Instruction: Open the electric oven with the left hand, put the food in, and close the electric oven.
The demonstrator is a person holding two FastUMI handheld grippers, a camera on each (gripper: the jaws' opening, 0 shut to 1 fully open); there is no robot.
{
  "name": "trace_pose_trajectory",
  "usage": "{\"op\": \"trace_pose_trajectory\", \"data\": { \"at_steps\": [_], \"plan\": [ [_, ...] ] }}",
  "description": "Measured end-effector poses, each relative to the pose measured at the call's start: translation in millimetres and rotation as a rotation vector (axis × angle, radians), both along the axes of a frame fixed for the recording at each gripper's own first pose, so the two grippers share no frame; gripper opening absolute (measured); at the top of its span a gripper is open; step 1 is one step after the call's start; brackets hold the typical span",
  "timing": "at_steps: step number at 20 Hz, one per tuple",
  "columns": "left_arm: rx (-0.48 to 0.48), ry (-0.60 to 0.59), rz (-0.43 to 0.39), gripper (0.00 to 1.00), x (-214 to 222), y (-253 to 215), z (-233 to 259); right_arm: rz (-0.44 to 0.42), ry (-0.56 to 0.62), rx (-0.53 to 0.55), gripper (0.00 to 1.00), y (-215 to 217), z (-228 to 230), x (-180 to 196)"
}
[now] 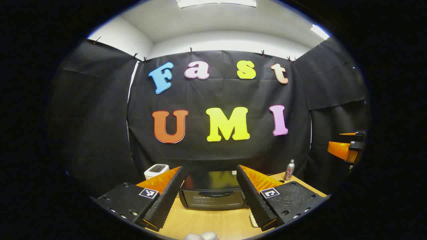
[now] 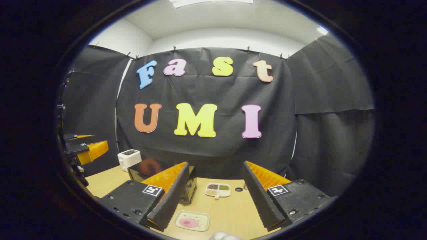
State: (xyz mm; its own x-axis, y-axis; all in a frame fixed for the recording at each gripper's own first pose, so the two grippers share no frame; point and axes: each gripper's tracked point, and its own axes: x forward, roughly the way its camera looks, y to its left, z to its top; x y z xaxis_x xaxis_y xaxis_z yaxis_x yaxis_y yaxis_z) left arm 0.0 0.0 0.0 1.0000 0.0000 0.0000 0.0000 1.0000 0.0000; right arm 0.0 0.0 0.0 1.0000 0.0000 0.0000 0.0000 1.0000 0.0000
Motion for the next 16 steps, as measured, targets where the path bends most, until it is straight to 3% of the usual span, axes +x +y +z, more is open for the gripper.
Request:
{"op": "trace_pose_trajectory", "data": {
  "at_steps": [10,16],
  "plan": [
    [0.012,0.012,-0.024,0.95,7,-4,-10,-0.033,0.005,0.044,0.97,-7,-5,-2],
    [-0.018,0.032,-0.051,0.95,37,-13,-37,-0.028,0.019,0.072,0.97,-8,-5,1]
  ]
}}
